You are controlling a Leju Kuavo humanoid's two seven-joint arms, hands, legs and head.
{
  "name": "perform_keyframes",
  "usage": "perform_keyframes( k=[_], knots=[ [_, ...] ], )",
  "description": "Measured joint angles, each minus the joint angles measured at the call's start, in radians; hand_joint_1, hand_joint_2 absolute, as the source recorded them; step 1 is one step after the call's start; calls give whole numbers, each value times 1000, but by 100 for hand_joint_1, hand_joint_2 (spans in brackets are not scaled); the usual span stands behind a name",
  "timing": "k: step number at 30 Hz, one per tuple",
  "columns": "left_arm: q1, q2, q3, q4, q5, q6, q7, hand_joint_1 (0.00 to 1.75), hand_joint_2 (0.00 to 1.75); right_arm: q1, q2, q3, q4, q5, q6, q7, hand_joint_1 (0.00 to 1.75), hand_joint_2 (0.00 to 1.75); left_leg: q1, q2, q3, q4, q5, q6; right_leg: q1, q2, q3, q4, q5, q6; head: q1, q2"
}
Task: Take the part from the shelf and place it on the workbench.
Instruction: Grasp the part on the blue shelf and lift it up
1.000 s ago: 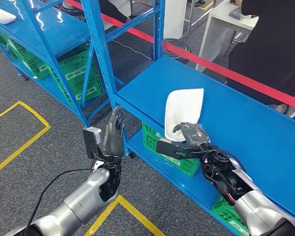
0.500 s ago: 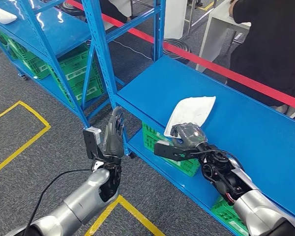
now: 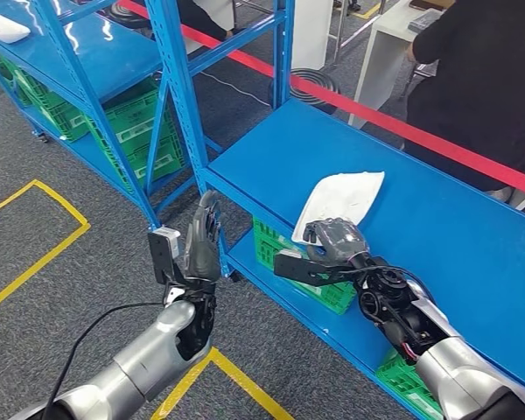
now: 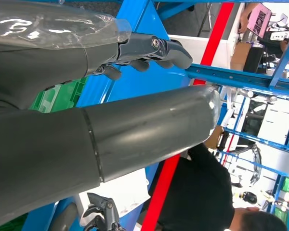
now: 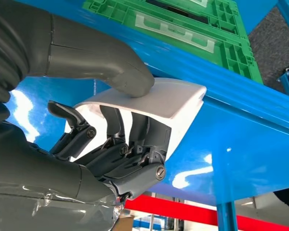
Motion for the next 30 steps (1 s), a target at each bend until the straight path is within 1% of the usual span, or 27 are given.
perform_keyframes(
  k=[9, 16, 22, 30],
  knots=[
    [0, 1, 0, 0, -5, 2, 4, 0, 0, 0, 0, 0, 0, 1, -6, 14, 175, 175, 0, 0, 0, 0, 0, 0, 0, 0, 0, 0, 0, 0, 0, 0],
    [2, 5, 0, 0, -8, 8, 8, 0, 0, 0, 0, -6, -11, -35, -55, 11, 175, 175, 0, 0, 0, 0, 0, 0, 0, 0, 0, 0, 0, 0, 0, 0],
    [2, 7, 0, 0, -8, 9, 9, 0, 0, 0, 0, -17, -36, -57, -69, 9, 175, 175, 0, 0, 0, 0, 0, 0, 0, 0, 0, 0, 0, 0, 0, 0],
    [2, 13, 0, 0, 6, 26, 9, 0, 0, -1, -1, -41, -86, -96, -115, 6, 175, 175, 0, 0, 0, 0, 0, 0, 0, 0, 0, 0, 0, 0, 0, 0]
  ],
)
